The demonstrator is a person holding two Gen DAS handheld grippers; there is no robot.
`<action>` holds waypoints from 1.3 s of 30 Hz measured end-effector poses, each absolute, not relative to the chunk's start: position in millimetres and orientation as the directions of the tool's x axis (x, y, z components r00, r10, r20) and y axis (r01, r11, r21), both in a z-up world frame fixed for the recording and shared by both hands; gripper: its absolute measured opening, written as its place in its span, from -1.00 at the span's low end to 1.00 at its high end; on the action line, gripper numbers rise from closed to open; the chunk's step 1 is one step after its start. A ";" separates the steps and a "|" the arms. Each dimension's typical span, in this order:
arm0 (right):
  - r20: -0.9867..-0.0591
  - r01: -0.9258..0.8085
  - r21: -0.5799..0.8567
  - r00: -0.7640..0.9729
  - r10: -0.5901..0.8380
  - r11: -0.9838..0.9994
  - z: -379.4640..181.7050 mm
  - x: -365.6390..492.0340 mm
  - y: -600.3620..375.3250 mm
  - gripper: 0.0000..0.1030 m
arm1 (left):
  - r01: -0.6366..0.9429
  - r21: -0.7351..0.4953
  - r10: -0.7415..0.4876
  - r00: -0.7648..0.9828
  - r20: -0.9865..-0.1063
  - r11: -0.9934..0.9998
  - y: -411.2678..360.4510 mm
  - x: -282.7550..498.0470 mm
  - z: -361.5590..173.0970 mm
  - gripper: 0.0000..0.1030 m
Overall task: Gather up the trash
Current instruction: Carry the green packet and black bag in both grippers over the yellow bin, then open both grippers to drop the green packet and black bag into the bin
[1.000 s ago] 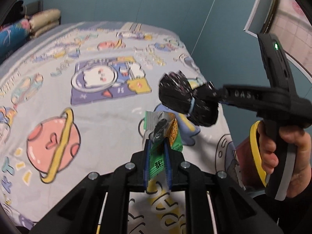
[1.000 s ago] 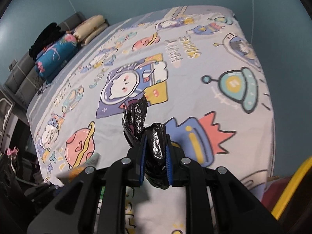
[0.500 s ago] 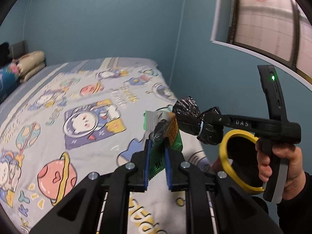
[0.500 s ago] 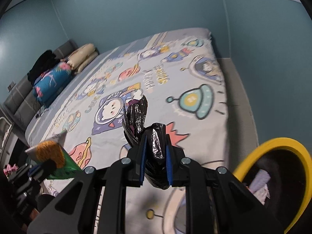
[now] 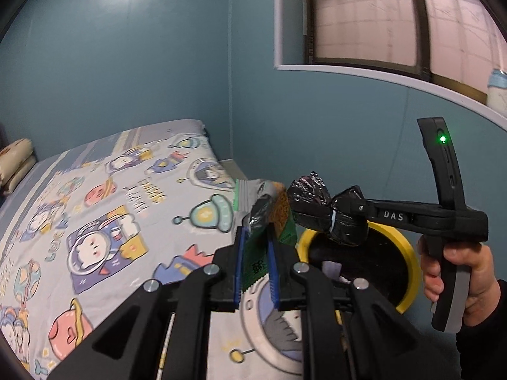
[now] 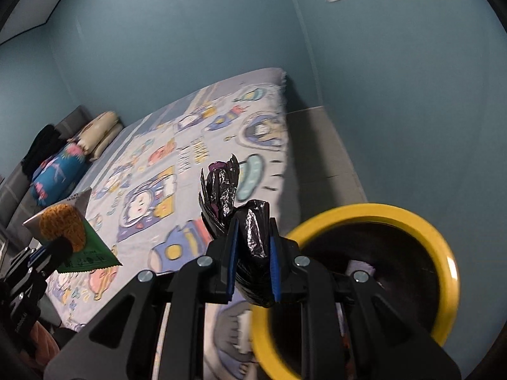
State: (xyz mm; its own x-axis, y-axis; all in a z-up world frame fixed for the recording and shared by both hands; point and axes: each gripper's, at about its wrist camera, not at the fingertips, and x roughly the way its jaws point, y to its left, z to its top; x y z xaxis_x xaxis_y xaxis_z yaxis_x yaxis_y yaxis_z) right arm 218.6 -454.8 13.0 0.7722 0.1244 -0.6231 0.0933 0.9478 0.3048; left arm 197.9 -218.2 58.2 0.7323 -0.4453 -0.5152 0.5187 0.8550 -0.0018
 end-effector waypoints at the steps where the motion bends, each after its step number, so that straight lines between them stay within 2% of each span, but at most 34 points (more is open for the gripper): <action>1: -0.624 0.108 0.302 0.773 0.111 0.947 11.8 215.3 -460.6 -0.69 | 0.529 0.005 -0.451 0.728 -0.517 0.848 -226.3 196.7 57.5 -0.76; 8: -0.659 0.224 0.274 0.752 0.013 0.935 -10.2 197.7 -504.0 -0.68 | 0.590 0.018 -0.484 0.678 -0.553 0.807 -283.7 204.9 36.1 -0.76; 17: -0.722 0.332 0.283 0.692 -0.029 0.900 -44.5 193.7 -541.7 -0.67 | 0.651 -0.082 -0.529 0.530 -0.663 0.755 -354.8 246.9 -15.7 -0.76; 22: -0.729 0.346 0.267 0.683 -0.046 0.899 -50.2 193.4 -545.3 -0.66 | 0.638 -0.146 -0.529 0.465 -0.709 0.756 -366.5 266.0 -34.7 -0.72; 25: -0.731 0.360 0.251 0.679 -0.067 0.898 -51.2 191.1 -547.6 -0.65 | 0.622 -0.179 -0.531 0.443 -0.722 0.762 -368.4 272.3 -41.8 -0.64; 27: -0.736 0.365 0.255 0.674 -0.065 0.895 -52.4 190.7 -548.1 -0.62 | 0.620 -0.191 -0.535 0.432 -0.726 0.761 -368.3 274.1 -44.5 -0.47; 28: -0.736 0.368 0.255 0.674 -0.068 0.894 -52.2 189.2 -548.5 -0.51 | 0.617 -0.194 -0.535 0.432 -0.727 0.763 -367.8 274.5 -45.1 -0.40; 29: -0.735 0.372 0.254 0.674 -0.072 0.893 -51.8 189.2 -548.6 -0.33 | 0.614 -0.202 -0.536 0.426 -0.729 0.763 -367.1 275.5 -46.3 -0.25; 30: -0.734 0.377 0.253 0.675 -0.077 0.891 -51.0 187.8 -548.8 -0.25 | 0.608 -0.214 -0.539 0.422 -0.729 0.765 -364.9 276.7 -46.9 -0.17; 32: -0.733 0.386 0.249 0.675 -0.087 0.888 -49.2 190.8 -547.8 -0.21 | 0.594 -0.234 -0.544 0.419 -0.727 0.770 -359.2 279.2 -46.5 -0.15; 34: -0.728 0.391 0.247 0.679 -0.096 0.887 -45.7 188.2 -548.1 -0.21 | 0.578 -0.254 -0.548 0.416 -0.726 0.776 -353.8 282.1 -45.1 -0.02; 39: -0.711 0.393 0.251 0.695 -0.107 0.884 -31.1 176.3 -542.7 -0.21 | 0.549 -0.284 -0.559 0.434 -0.707 0.786 -329.2 284.5 -34.4 -0.02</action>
